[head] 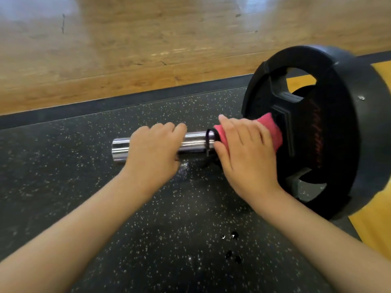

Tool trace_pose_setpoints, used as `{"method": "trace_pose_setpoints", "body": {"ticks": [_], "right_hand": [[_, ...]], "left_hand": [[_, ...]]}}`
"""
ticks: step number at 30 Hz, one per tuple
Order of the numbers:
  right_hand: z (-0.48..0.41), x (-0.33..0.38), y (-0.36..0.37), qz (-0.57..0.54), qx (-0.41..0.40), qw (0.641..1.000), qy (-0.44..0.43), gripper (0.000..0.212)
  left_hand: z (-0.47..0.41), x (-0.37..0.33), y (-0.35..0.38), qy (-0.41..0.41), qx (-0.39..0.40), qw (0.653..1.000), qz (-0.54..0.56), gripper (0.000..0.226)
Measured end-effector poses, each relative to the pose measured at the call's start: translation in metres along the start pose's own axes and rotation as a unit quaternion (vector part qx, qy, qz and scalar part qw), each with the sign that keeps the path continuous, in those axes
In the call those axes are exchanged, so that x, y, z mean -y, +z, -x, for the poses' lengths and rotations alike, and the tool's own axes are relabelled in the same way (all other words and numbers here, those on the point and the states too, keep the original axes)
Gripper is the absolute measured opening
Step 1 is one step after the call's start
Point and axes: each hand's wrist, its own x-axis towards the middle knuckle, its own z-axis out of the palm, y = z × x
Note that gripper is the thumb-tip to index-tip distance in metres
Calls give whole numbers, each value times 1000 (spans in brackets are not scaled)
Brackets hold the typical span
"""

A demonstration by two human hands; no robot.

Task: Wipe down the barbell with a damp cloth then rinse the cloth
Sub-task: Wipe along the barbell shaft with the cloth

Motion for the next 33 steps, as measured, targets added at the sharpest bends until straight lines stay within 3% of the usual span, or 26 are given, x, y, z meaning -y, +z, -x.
{"method": "trace_pose_setpoints", "body": {"ticks": [4,7,9,11,14,16,17,19,21,23,26,28,30,33], "right_hand": [[15,-11,-1,-19,-7,999,37,49],[23,-1,-1,-41,-17,999,30,51],[25,10,0,-44,-16,999,6,53],[23,28,5,-52,-8,997,-48,55],[17,48,13,-54,-5,992,-112,55],[13,44,14,-34,-10,991,-131,53],[13,39,12,-22,-10,991,-133,52],[15,26,8,-8,2,994,-111,54],[20,10,1,-22,19,998,-53,56],[26,-4,-5,-55,24,998,10,54],[31,-11,-9,-69,20,996,44,51],[32,-4,-6,-57,16,997,45,51],[28,9,-4,-60,7,998,33,52],[19,33,5,-62,3,998,-34,56]], "left_hand": [[11,-11,21,2,-164,985,-56,39],[7,-7,16,23,-144,987,-64,35],[5,-4,7,37,-75,996,-44,31],[-10,3,-9,48,86,995,14,25],[-38,16,-25,70,332,927,162,21],[-45,20,-26,69,388,886,245,18],[-45,21,-26,64,392,882,253,18],[-33,13,-26,11,330,922,203,25],[-8,-5,-11,-16,100,994,32,31],[17,-29,8,-18,-41,997,-59,45],[16,-29,24,0,-159,984,-74,42],[8,-21,20,21,-139,987,-79,37],[1,-17,9,45,-69,994,-65,34],[-19,-6,-11,80,128,988,38,16]]}}
